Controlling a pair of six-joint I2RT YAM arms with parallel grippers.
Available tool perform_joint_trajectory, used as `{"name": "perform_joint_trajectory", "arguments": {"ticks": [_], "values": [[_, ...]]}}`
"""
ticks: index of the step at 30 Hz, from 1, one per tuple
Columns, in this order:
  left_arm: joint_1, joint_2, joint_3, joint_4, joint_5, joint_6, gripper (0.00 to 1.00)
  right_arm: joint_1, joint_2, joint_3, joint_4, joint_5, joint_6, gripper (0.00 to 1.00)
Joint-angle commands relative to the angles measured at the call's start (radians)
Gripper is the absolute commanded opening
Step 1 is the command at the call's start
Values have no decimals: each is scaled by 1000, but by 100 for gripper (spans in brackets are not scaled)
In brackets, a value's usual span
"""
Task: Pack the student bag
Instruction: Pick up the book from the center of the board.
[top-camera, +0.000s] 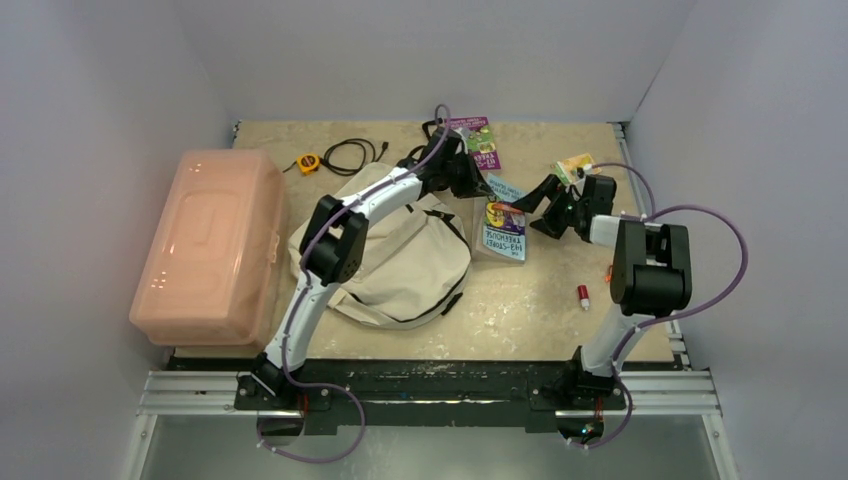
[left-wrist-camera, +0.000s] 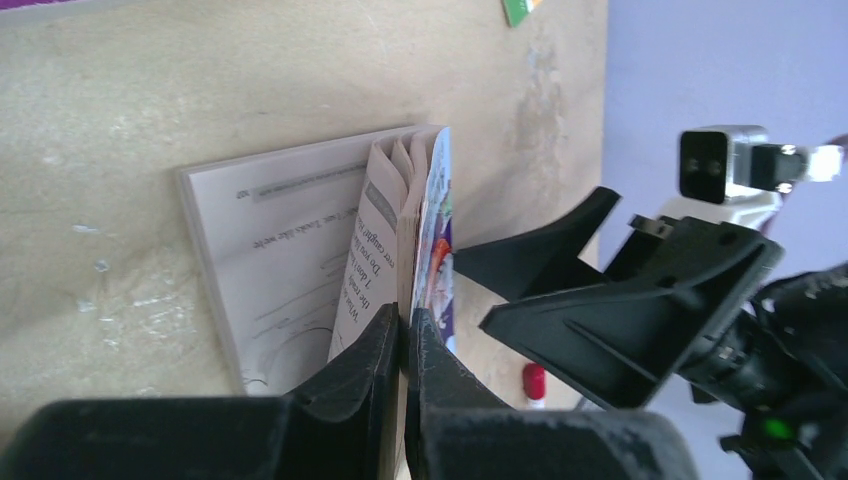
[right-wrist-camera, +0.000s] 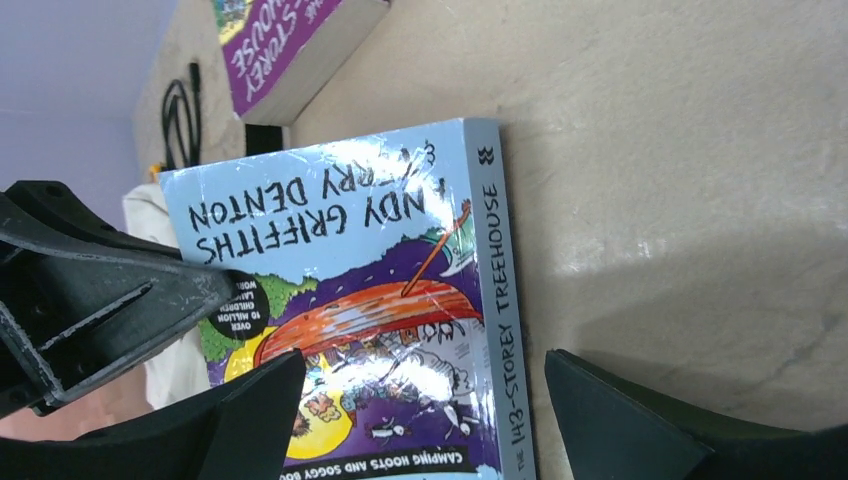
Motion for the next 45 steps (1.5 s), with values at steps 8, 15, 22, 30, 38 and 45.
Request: {"name": "perform_joint_trajectory", "arguments": {"ticks": [8, 15, 22, 30, 38, 45], "values": [[40, -142, -91, 210, 225, -138, 0, -2, 81, -57, 225, -196, 96, 94], [54, -165, -130, 234, 243, -146, 0, -2, 108, -107, 422, -291, 190, 81], [66, -93, -29, -25, 202, -91, 2, -2, 52, -179, 589, -310, 275, 44], [66, -223, -16, -239, 47, 95, 65, -2, -64, -140, 564, -272, 296, 0], [70, -559, -176, -319, -93, 244, 83, 43, -333, 106, -21, -64, 104, 0], [117, -863, -468, -103, 142, 174, 82, 169, -467, 226, -104, -157, 170, 0]]}}
